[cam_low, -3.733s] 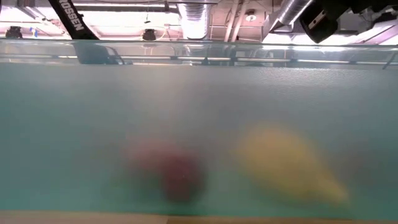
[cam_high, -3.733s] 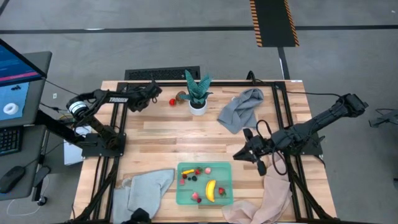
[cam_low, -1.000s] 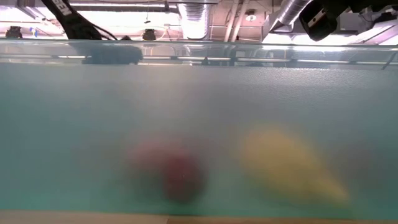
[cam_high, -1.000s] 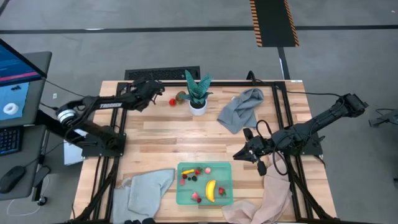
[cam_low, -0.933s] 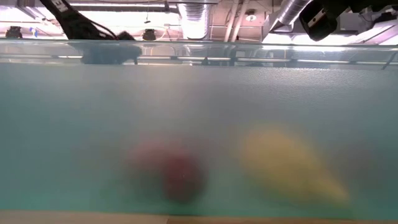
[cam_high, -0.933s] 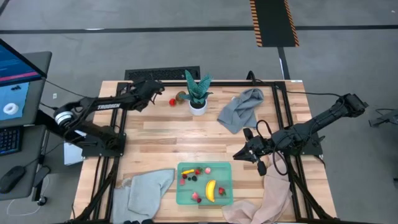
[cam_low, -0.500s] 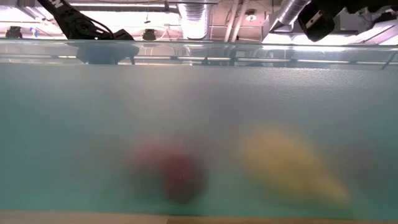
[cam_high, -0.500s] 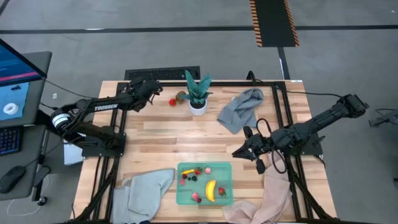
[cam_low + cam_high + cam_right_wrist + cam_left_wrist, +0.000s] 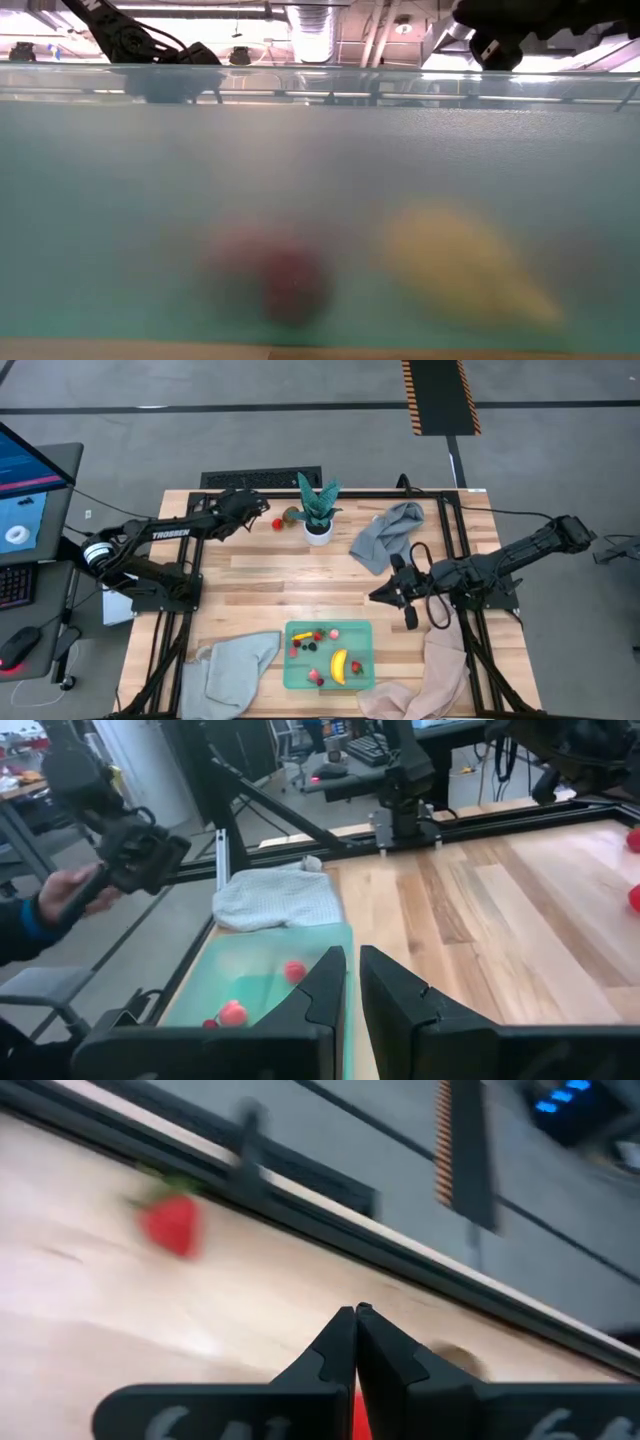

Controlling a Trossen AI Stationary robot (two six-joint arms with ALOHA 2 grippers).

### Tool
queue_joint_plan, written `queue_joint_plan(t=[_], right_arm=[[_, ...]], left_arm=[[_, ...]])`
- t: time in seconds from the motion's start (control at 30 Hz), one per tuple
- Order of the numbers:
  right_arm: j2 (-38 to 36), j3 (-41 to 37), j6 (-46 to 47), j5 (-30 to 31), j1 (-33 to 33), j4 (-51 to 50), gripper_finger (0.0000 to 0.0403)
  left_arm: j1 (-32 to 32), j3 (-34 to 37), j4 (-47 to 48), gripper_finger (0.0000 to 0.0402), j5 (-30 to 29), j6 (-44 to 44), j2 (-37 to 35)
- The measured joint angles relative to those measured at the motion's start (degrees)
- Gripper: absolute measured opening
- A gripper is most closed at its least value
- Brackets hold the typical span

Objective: Pick and placing Produce into tupperware
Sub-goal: Put the red strawberry into the green bin

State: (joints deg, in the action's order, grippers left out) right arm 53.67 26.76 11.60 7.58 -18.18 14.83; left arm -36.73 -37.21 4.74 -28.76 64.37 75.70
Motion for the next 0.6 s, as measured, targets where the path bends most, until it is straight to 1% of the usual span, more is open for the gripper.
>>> queue_joint_plan(t=[0.1,0.2,0.3,0.33,0.47,0.53,0.6], right_arm=[[0.00,0.00,0.00,0.00,0.40,-0.02,0.0059],[0.00,0.00,0.00,0.00,0.42,-0.02,0.0059],[0.00,0.00,0.00,0.00,0.40,-0.04,0.0059],[0.00,0.00,0.00,0.00,0.40,-0.04,0.0059],[0.00,0.00,0.00,0.00,0.40,-0.04,0.0059],[0.00,0.00,0.00,0.00,0.40,-0.07,0.0059],[0.00,0.00,0.00,0.00,0.40,-0.26,0.0059]], left_arm=[[0.00,0.00,-3.78,0.0000,3.78,0.32,0.00],[-0.03,0.00,-4.90,0.0000,7.18,0.49,0.00],[-0.01,0.00,-5.65,0.0000,10.17,5.04,0.00],[0.02,0.00,-6.45,0.0000,8.79,6.31,0.00],[1.09,-0.08,-7.13,0.0000,-0.08,11.84,-0.03],[1.87,-0.48,-7.15,0.0000,-5.68,11.15,-0.12],[3.00,-0.74,-7.21,0.0000,-8.89,9.48,-0.23]])
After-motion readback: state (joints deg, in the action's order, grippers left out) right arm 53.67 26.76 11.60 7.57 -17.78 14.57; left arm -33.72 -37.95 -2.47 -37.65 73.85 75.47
